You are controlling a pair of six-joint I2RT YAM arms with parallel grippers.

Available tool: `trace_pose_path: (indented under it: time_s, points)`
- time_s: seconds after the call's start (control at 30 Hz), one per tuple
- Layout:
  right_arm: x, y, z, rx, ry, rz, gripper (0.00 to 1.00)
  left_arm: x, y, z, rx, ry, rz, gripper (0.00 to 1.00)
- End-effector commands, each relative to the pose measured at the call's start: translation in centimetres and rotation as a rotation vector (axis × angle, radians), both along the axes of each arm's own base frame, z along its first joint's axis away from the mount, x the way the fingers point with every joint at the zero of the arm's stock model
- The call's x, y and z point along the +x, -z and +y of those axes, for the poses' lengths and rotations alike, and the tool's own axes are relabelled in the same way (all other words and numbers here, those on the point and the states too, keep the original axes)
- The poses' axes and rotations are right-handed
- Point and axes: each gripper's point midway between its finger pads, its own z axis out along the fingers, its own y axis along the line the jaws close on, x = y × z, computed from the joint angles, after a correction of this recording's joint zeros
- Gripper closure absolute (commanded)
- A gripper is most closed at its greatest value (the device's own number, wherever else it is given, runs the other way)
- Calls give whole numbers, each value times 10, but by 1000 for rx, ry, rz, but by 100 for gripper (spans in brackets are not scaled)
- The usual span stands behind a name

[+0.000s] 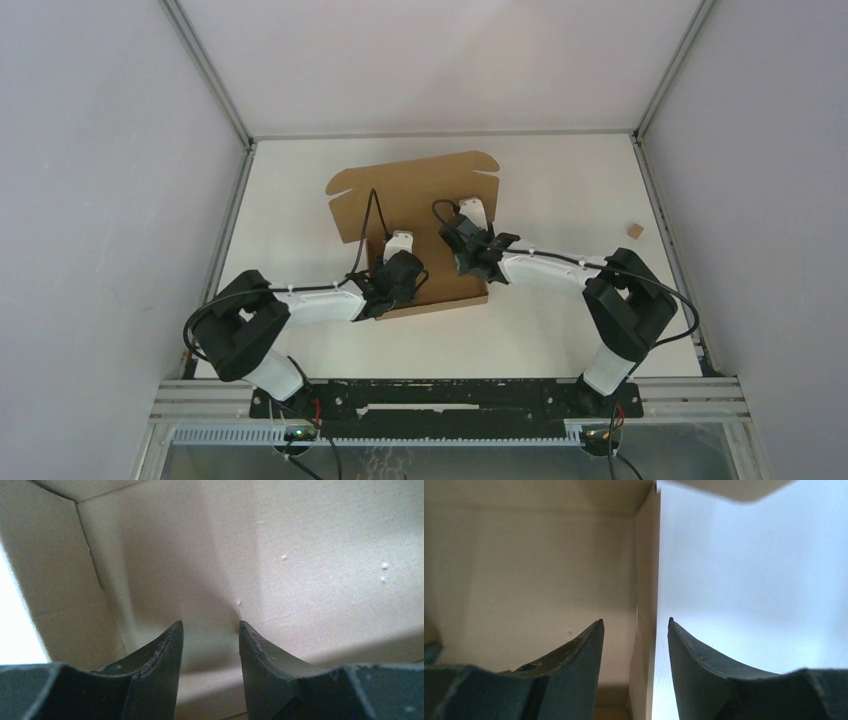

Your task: Fold the paper box

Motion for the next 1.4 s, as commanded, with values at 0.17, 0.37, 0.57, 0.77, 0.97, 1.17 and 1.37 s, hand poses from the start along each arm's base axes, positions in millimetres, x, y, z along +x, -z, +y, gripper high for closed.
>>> trace_pose_path:
  time_s: [0.17,0.37,0.57,0.77,0.97,1.17,1.37]
  points:
    - [-39,28,-20,-97,41,94,43,-41,41,27,116,35,188,52]
    - [-29,36,-26,-142,75,57,47,-41,41,27,118,37,189,52]
    - [-13,36,-32,-146,104,21,49,-41,41,27,117,40,189,52]
    - [0,33,-35,-147,125,-5,56,-41,41,26,118,43,189,52]
    - [1,31,-43,-176,150,-20,72,-41,41,27,122,43,191,52]
    - [-4,13,-34,-97,123,-33,46,-38,30,24,110,49,163,50]
    - [-8,-35,-39,13,96,-83,33,-25,-18,10,47,62,75,44]
